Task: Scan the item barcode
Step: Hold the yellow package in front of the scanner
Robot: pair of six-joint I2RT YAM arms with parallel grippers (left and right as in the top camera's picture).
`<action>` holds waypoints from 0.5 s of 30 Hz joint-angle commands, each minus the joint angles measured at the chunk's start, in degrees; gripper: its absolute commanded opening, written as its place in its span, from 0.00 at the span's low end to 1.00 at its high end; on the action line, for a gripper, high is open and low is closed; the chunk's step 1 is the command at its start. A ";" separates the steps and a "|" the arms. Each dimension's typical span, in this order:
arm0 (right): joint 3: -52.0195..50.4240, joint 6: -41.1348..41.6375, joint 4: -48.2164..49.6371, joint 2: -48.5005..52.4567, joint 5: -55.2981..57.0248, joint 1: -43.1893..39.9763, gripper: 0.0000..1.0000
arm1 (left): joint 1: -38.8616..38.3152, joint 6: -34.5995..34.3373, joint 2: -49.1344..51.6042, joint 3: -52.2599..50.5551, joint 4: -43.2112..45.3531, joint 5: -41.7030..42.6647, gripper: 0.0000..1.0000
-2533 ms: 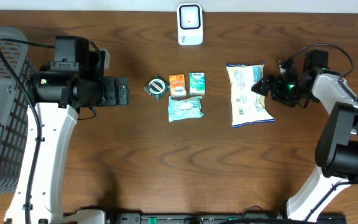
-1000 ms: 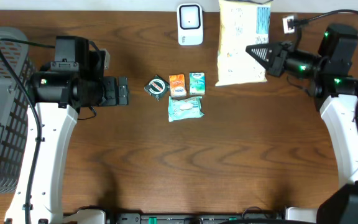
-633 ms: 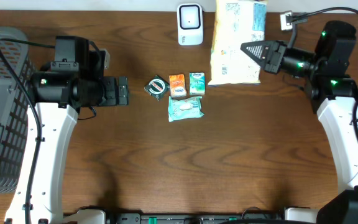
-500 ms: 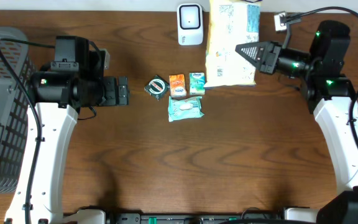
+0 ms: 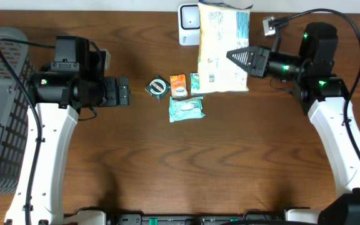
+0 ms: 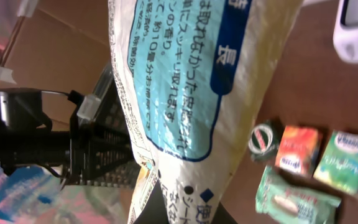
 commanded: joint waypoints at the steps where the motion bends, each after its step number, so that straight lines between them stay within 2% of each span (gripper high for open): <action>1: 1.05 2.12 -2.51 -0.98 -0.17 0.42 0.01 | -0.17 -0.02 0.15 -0.26 -0.33 -0.55 0.98; 10: 1.01 2.80 -13.75 -0.98 -0.22 1.01 0.01 | -0.17 -0.02 0.15 -0.26 -0.33 -0.55 0.98; 15: 1.01 0.52 -14.97 -0.98 -0.15 1.11 0.01 | -0.17 -0.02 0.15 -0.26 -0.33 -0.55 0.98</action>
